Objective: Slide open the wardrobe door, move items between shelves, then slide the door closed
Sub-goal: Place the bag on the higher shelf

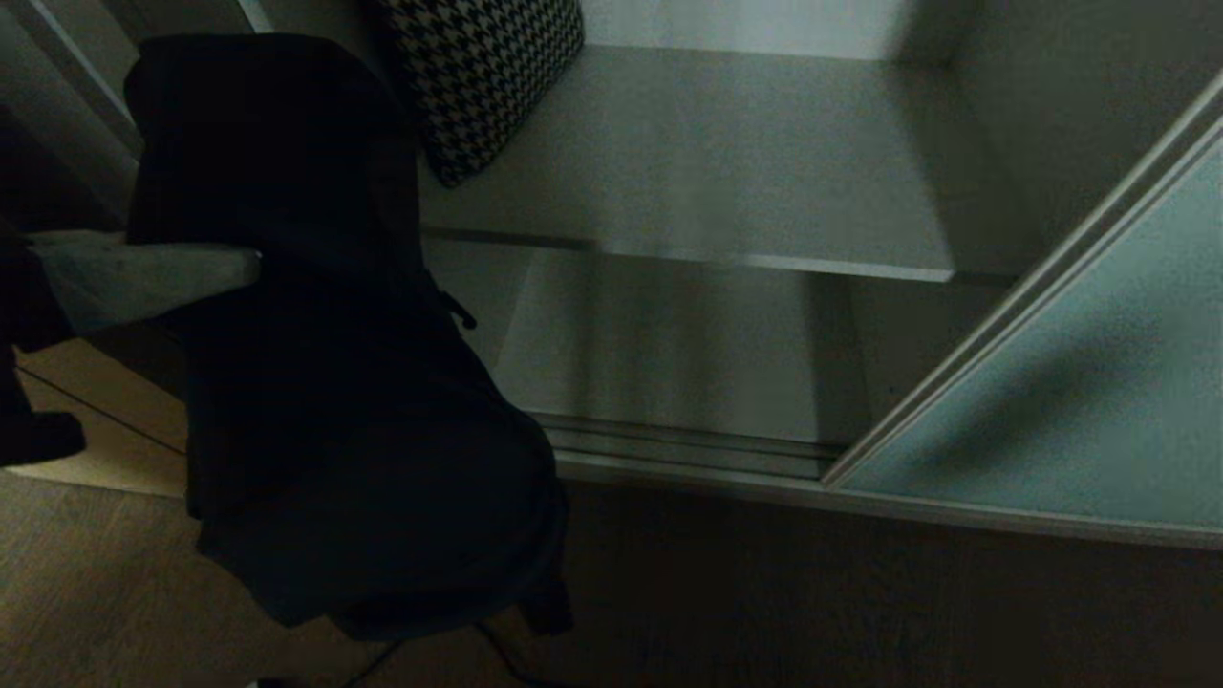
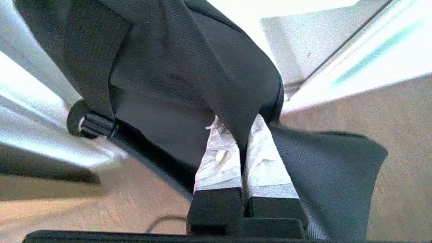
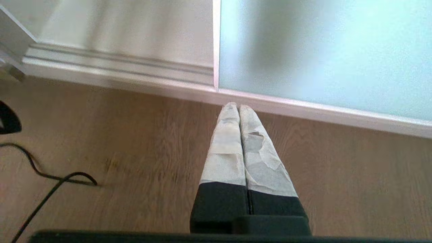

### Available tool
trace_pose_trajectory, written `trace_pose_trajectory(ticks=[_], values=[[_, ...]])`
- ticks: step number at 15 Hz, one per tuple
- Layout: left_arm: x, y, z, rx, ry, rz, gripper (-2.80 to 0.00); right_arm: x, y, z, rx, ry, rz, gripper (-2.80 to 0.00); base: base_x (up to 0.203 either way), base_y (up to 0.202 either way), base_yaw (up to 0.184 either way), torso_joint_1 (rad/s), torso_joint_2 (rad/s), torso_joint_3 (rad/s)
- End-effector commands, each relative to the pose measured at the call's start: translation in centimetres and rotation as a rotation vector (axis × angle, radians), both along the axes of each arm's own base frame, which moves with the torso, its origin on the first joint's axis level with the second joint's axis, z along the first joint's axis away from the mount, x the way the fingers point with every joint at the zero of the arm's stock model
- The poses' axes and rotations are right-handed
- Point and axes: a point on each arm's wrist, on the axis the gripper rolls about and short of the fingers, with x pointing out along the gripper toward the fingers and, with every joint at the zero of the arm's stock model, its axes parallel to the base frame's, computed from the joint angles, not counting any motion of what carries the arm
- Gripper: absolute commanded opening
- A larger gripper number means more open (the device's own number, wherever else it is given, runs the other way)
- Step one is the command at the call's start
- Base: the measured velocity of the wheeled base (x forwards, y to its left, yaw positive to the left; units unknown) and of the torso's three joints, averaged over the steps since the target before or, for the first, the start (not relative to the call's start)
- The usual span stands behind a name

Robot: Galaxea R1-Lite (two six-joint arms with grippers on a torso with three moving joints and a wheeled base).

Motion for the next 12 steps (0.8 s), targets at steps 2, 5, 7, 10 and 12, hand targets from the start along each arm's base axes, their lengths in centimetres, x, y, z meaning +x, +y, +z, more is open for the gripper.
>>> trace_pose_trajectory(ticks=[2, 5, 7, 10, 12], values=[[-0.15, 0.11, 0.52, -0.008, -0.017, -0.002, -2.8, -0.01, 0.0, -0.02, 0.0, -0.001, 0.0, -2.8, 0.0, 0.0, 0.0, 0.0, 0.01, 0.197], [-0.6, 0.44, 0.74, -0.016, -0.024, -0.007, -2.8, -0.01, 0.0, 0.0, 0.0, -0.003, 0.0, -2.8, 0.0, 0.0, 0.0, -0.002, 0.0, 0.101], [-0.53, 0.38, 0.67, -0.012, -0.022, -0.01, -2.8, -0.01, 0.0, -0.02, 0.0, -0.001, 0.0, -2.8, 0.0, 0.0, 0.0, 0.0, 0.0, 0.0], [-0.39, 0.27, 0.72, -0.01, -0.024, -0.01, -2.8, -0.01, 0.0, 0.0, 0.0, -0.003, 0.0, -2.8, 0.0, 0.0, 0.0, 0.002, 0.0, 0.019], [-0.43, 0.28, 1.0, -0.018, -0.035, -0.016, -2.8, -0.01, 0.0, 0.0, 0.0, -0.003, 0.0, -2.8, 0.0, 0.0, 0.0, 0.001, 0.0, 0.07]])
